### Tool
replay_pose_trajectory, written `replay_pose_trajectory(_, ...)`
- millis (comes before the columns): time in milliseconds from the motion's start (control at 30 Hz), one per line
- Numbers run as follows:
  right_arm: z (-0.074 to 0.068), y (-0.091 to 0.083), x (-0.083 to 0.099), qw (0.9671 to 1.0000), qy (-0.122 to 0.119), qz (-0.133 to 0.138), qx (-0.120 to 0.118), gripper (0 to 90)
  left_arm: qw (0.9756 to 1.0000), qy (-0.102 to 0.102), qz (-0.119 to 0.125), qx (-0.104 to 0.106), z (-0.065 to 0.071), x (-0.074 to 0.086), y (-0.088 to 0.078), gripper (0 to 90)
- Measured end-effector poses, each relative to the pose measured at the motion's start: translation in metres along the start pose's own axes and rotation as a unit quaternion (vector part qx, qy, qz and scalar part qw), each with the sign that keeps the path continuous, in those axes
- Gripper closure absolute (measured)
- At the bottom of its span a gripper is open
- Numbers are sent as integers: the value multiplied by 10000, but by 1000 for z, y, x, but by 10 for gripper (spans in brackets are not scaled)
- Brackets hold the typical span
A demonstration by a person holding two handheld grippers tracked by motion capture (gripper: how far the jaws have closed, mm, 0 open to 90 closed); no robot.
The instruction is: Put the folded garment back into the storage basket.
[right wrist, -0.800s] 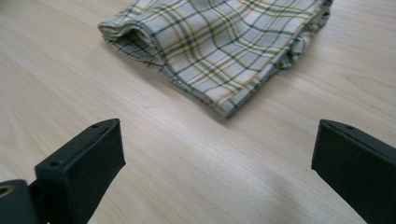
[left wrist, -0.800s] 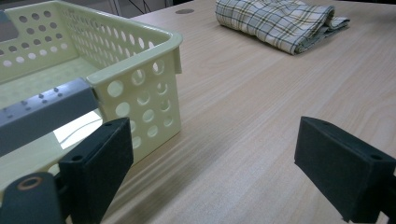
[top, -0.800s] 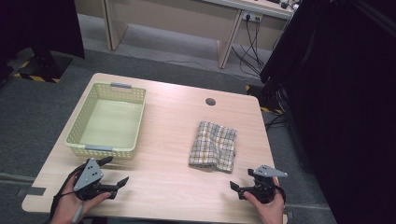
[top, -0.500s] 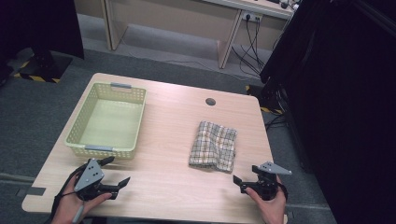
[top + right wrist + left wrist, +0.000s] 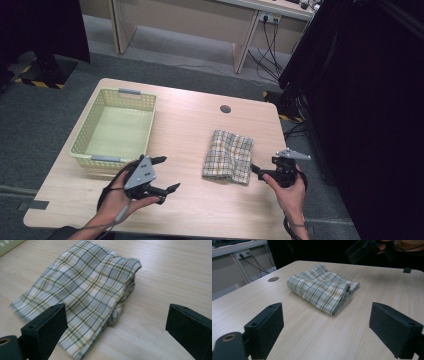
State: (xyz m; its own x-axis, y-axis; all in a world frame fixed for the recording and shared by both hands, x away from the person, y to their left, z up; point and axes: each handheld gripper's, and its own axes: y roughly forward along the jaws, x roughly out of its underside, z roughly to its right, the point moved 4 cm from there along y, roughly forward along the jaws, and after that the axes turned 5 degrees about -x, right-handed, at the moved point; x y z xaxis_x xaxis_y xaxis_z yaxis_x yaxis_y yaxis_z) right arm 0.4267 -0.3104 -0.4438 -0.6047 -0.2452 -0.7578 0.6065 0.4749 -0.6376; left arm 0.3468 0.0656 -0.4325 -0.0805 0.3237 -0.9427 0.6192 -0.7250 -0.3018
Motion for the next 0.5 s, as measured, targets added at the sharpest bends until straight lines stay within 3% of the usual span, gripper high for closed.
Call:
replay_pose_trajectory(33,6,9,-8,10000,-5,-74,27,48,9999,84,-61,93,1,-8,18,120)
replay_pose_trajectory(100,9,13,-11,9999,16,-122,45,49,9998,101,-101,105,1,-11,27,124)
replay_pose_trajectory(233,23,37,-25,9992,136,-363,86,61,9990,39,-415,140,-4,-12,70,127)
replay_pose_trajectory(267,25,42,-27,9991,134,-403,92,62,9990,39,-415,140,-4,-12,70,127)
replay_pose_trajectory(500,33,71,-35,9973,248,-682,86,66,9956,-266,-839,325,-4,2,124,138)
